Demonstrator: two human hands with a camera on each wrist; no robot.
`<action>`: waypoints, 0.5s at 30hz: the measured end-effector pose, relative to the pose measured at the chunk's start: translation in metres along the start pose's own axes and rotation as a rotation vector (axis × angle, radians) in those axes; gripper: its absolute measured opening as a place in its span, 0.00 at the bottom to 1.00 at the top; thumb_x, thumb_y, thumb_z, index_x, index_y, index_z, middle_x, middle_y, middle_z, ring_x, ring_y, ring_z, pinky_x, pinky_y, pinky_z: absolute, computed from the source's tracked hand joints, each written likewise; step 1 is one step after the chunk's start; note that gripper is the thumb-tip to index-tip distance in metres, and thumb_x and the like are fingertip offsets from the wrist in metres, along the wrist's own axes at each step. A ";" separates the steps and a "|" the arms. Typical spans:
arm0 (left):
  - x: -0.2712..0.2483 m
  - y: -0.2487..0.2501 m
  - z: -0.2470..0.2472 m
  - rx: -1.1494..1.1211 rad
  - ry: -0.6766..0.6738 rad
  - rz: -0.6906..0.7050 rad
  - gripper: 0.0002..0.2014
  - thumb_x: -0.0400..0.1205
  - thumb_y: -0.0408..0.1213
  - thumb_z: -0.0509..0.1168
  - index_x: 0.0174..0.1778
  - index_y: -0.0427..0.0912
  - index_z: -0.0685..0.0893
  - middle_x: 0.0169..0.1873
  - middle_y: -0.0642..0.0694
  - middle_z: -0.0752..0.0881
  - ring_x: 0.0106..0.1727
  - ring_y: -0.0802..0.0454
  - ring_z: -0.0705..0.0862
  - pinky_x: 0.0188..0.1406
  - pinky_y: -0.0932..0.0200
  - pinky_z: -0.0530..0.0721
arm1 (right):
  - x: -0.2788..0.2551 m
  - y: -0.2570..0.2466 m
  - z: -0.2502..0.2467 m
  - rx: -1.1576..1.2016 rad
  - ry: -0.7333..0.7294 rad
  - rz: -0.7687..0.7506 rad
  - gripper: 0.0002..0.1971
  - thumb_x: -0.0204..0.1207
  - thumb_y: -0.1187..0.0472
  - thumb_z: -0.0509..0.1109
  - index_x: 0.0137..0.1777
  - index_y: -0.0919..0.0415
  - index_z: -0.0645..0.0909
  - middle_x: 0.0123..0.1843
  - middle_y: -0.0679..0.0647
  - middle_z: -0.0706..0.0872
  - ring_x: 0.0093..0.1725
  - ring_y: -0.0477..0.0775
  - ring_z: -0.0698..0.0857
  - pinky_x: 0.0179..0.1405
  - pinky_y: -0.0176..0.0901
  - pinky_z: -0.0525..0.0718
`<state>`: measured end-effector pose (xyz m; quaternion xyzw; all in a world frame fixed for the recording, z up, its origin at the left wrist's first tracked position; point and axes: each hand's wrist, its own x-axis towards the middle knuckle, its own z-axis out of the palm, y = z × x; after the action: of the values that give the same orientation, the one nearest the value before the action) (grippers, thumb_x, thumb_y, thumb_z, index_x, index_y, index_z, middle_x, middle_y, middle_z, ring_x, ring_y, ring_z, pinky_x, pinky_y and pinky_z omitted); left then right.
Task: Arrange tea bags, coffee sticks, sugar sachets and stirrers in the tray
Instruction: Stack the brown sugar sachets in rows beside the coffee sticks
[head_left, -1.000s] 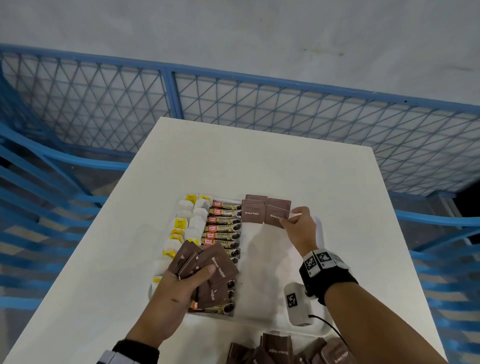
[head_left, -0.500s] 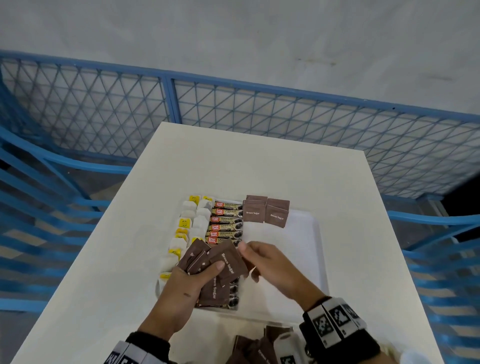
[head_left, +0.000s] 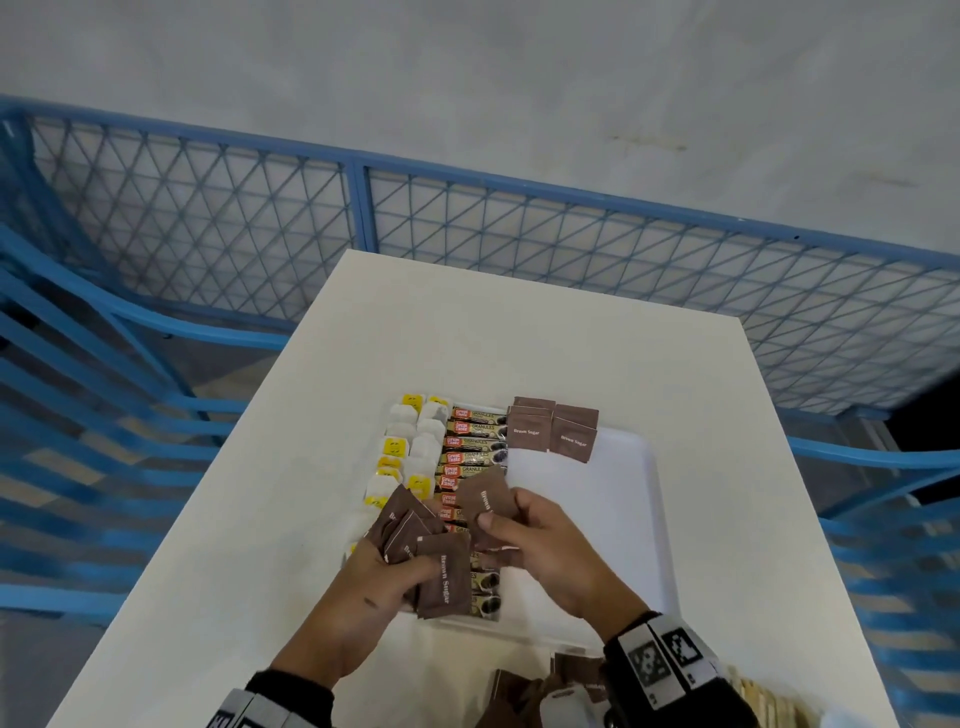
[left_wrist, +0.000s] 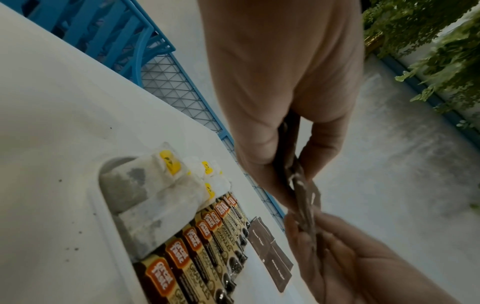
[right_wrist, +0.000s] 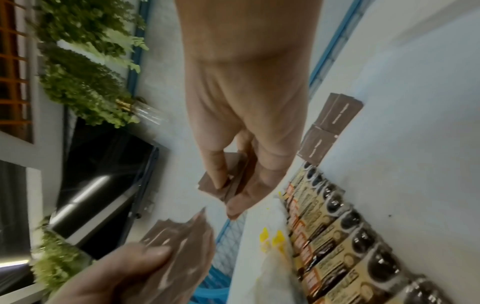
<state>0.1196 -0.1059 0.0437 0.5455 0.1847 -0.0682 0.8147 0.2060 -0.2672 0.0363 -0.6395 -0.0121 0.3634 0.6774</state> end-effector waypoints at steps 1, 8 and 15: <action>0.000 -0.001 -0.003 0.009 0.010 0.001 0.15 0.64 0.26 0.67 0.45 0.42 0.86 0.37 0.43 0.89 0.40 0.47 0.88 0.32 0.54 0.85 | 0.004 0.001 -0.004 0.027 0.037 -0.006 0.06 0.77 0.71 0.67 0.52 0.65 0.80 0.42 0.55 0.87 0.39 0.50 0.88 0.38 0.40 0.87; 0.003 0.001 -0.020 0.001 0.057 -0.002 0.20 0.62 0.29 0.70 0.51 0.42 0.85 0.41 0.42 0.91 0.43 0.46 0.89 0.43 0.45 0.88 | 0.051 0.011 -0.047 -0.164 0.354 -0.002 0.06 0.74 0.75 0.68 0.51 0.71 0.81 0.42 0.56 0.84 0.45 0.55 0.84 0.53 0.44 0.84; 0.009 0.002 -0.031 -0.060 0.061 -0.010 0.26 0.55 0.33 0.76 0.51 0.41 0.86 0.46 0.38 0.91 0.48 0.42 0.90 0.35 0.53 0.87 | 0.090 0.004 -0.080 -0.535 0.600 -0.067 0.12 0.74 0.70 0.71 0.54 0.60 0.75 0.41 0.50 0.80 0.45 0.52 0.78 0.37 0.31 0.74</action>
<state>0.1217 -0.0760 0.0318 0.5217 0.2140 -0.0500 0.8244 0.3089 -0.2908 -0.0223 -0.8703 0.0710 0.1224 0.4718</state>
